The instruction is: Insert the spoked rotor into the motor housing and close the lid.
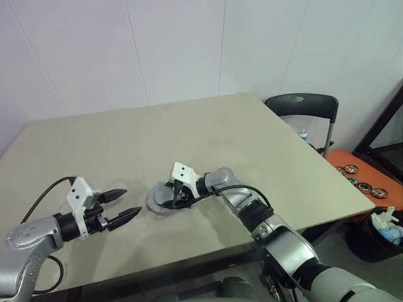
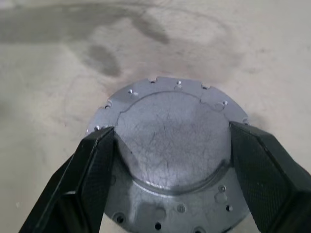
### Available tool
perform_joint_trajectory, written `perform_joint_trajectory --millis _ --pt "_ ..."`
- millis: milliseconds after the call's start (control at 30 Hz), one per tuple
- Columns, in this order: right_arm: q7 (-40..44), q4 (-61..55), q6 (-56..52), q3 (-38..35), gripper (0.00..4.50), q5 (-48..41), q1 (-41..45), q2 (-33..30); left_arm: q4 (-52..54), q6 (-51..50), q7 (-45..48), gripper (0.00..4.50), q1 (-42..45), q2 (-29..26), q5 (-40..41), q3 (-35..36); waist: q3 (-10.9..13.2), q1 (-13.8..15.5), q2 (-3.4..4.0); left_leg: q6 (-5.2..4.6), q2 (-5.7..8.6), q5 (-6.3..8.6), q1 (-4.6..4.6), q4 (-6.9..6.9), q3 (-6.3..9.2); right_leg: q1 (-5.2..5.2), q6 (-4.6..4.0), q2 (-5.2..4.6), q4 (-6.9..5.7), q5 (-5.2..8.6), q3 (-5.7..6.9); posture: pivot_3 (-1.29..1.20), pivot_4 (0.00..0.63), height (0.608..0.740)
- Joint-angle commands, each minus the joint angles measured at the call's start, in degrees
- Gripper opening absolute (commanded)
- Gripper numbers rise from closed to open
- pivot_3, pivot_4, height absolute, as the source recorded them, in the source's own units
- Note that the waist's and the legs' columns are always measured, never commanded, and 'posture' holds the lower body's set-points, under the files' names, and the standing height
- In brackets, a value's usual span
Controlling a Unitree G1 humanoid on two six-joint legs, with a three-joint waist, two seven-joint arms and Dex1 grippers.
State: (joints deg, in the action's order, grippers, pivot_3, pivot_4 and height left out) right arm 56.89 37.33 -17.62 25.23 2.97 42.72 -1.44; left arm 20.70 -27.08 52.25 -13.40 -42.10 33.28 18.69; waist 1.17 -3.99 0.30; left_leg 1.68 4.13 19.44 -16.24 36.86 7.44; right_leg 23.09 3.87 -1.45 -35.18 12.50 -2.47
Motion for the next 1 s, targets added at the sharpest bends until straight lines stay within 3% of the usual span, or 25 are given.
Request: perform_joint_trajectory --millis 33,167,333,467,733,1000 --pt "-0.5 7.8 -3.6 4.7 3.25 5.1 -3.6 -1.7 0.0 0.2 -0.4 4.03 1.9 0.0 -0.2 -0.8 0.0 0.0 0.02 0.0 0.01 0.0 0.01 -0.03 0.0 0.01 0.03 -0.01 0.03 0.02 0.0 0.0 0.0 0.74" --pt "-0.3 7.6 -3.7 4.4 3.25 4.8 -3.4 -1.5 -0.3 0.1 -0.7 4.03 2.6 0.2 -0.5 -2.1 0.0 0.0 0.03 0.0 0.01 0.0 0.0 -0.06 0.0 -0.02 0.05 -0.02 0.06 0.03 0.0 0.0 0.0 0.74" --pt "-0.6 7.4 -2.9 4.0 3.25 4.5 -2.5 -0.9 -7.9 0.8 -2.5 4.03 9.6 5.0 -4.1 -10.6 0.0 0.0 0.15 0.0 0.02 0.0 0.03 -0.07 0.01 -0.07 0.05 -0.02 0.07 0.03 0.01 0.0 0.0 0.74" --pt "-0.2 6.1 -3.1 3.9 3.25 4.1 -2.6 -0.9 -14.6 2.7 -2.7 3.18 14.3 8.9 -6.2 -13.4 0.0 -0.1 0.12 0.0 0.01 0.0 0.04 -0.07 0.04 -0.08 0.07 0.0 0.06 0.02 0.03 0.0 0.0 0.74" --pt "0.2 5.4 -3.2 3.7 3.25 4.2 -2.8 -1.7 -20.7 4.1 -1.9 0.44 18.5 10.6 -8.0 -15.3 0.0 0.1 0.14 0.03 0.01 -0.03 0.01 -0.35 0.07 0.1 0.12 -0.01 0.08 0.02 0.01 0.0 0.0 0.74" --pt "-0.6 5.3 -2.3 3.3 3.25 4.4 -3.9 -2.8 -26.5 6.0 -0.6 0.44 23.7 14.0 -10.3 -18.7 0.0 0.1 0.11 0.08 0.06 -0.05 0.01 -0.41 0.12 0.06 0.31 -0.07 0.16 -0.02 0.05 0.0 0.0 0.74"
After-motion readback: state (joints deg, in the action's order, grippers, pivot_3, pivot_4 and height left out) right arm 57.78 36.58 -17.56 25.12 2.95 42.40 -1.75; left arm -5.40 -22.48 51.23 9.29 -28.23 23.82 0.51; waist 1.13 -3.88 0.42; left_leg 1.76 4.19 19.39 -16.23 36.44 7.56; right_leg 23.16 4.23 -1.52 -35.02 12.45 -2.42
